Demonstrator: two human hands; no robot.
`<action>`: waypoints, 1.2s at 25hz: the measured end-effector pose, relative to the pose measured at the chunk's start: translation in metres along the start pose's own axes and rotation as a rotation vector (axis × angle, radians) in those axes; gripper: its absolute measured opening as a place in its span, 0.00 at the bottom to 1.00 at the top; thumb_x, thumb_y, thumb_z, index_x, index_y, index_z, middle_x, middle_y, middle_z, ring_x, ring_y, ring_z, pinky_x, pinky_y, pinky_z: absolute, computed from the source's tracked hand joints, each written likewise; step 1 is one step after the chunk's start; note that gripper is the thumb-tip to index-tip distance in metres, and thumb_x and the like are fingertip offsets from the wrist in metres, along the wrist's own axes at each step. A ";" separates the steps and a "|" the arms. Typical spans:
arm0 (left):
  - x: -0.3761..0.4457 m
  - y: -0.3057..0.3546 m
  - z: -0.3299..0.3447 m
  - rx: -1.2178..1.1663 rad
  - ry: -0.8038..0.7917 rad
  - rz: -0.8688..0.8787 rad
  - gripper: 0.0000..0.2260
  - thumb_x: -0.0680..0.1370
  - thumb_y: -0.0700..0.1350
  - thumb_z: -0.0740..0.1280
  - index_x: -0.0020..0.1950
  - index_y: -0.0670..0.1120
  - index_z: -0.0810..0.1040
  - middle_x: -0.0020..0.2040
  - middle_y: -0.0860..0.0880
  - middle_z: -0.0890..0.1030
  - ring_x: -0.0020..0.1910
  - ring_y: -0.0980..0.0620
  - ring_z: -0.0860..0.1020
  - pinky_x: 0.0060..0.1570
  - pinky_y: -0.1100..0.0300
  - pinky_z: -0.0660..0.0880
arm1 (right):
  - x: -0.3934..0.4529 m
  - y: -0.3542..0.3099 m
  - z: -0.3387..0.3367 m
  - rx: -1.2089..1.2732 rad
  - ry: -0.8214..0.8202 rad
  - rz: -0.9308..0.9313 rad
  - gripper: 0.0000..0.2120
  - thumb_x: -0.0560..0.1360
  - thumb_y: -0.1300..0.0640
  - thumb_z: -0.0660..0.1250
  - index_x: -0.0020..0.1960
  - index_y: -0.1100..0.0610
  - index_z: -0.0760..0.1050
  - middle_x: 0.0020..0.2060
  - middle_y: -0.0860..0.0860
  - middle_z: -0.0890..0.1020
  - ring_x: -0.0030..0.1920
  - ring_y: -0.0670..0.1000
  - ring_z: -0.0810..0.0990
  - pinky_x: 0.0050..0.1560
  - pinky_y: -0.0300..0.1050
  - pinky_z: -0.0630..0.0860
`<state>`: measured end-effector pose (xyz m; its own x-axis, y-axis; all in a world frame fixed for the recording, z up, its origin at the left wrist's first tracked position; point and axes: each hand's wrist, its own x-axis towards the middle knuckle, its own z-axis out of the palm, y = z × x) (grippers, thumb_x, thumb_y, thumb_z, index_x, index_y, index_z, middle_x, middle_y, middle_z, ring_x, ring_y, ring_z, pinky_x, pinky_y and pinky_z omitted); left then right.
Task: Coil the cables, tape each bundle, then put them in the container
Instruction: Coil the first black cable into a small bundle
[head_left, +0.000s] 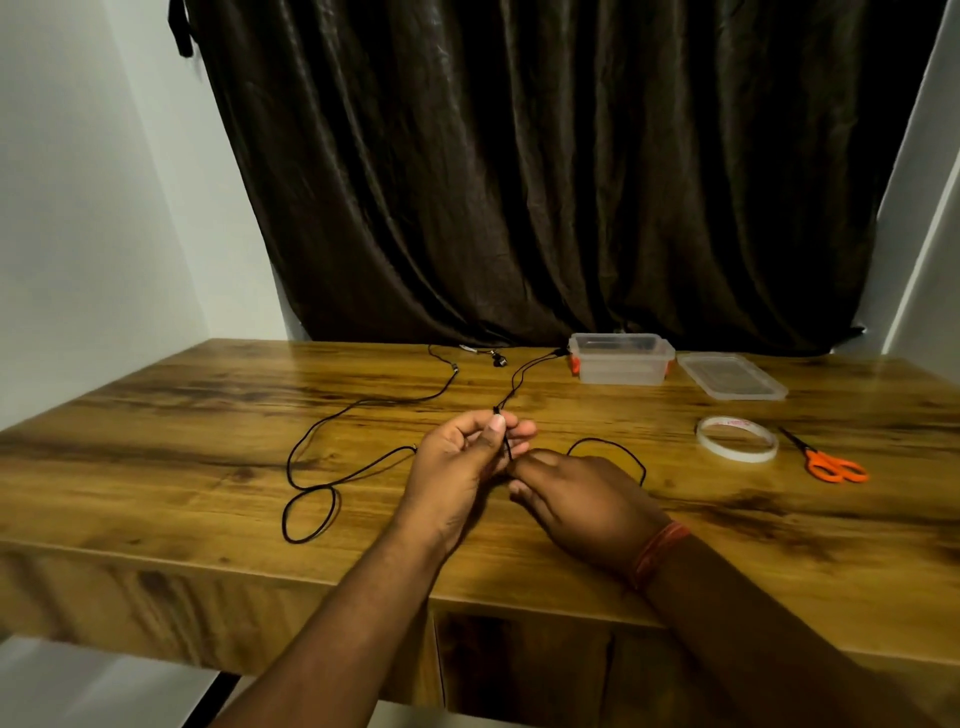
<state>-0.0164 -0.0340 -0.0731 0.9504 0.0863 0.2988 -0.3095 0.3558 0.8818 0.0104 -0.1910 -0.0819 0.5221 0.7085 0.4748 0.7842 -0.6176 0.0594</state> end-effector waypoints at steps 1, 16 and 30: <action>0.001 -0.003 -0.001 0.051 -0.002 -0.007 0.07 0.81 0.37 0.62 0.50 0.40 0.81 0.49 0.39 0.85 0.52 0.44 0.83 0.56 0.50 0.79 | -0.001 0.001 0.000 -0.004 0.033 -0.021 0.12 0.83 0.46 0.53 0.60 0.48 0.71 0.54 0.47 0.79 0.44 0.53 0.80 0.39 0.48 0.74; -0.006 -0.005 -0.005 0.104 -0.386 -0.162 0.09 0.79 0.42 0.61 0.50 0.38 0.78 0.37 0.44 0.80 0.38 0.49 0.80 0.44 0.55 0.78 | -0.005 0.016 -0.011 0.168 0.246 0.286 0.08 0.82 0.49 0.55 0.50 0.49 0.71 0.45 0.45 0.77 0.41 0.50 0.76 0.38 0.48 0.72; 0.003 -0.017 -0.007 0.365 -0.123 -0.041 0.09 0.83 0.39 0.61 0.50 0.39 0.80 0.45 0.42 0.84 0.48 0.41 0.82 0.53 0.46 0.78 | -0.007 0.003 -0.010 -0.012 0.120 -0.001 0.13 0.82 0.46 0.52 0.55 0.49 0.73 0.49 0.47 0.79 0.39 0.51 0.79 0.34 0.48 0.75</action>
<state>-0.0077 -0.0328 -0.0895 0.9585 -0.0415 0.2821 -0.2823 -0.0002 0.9593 0.0060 -0.2015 -0.0763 0.4767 0.6635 0.5766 0.7802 -0.6216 0.0704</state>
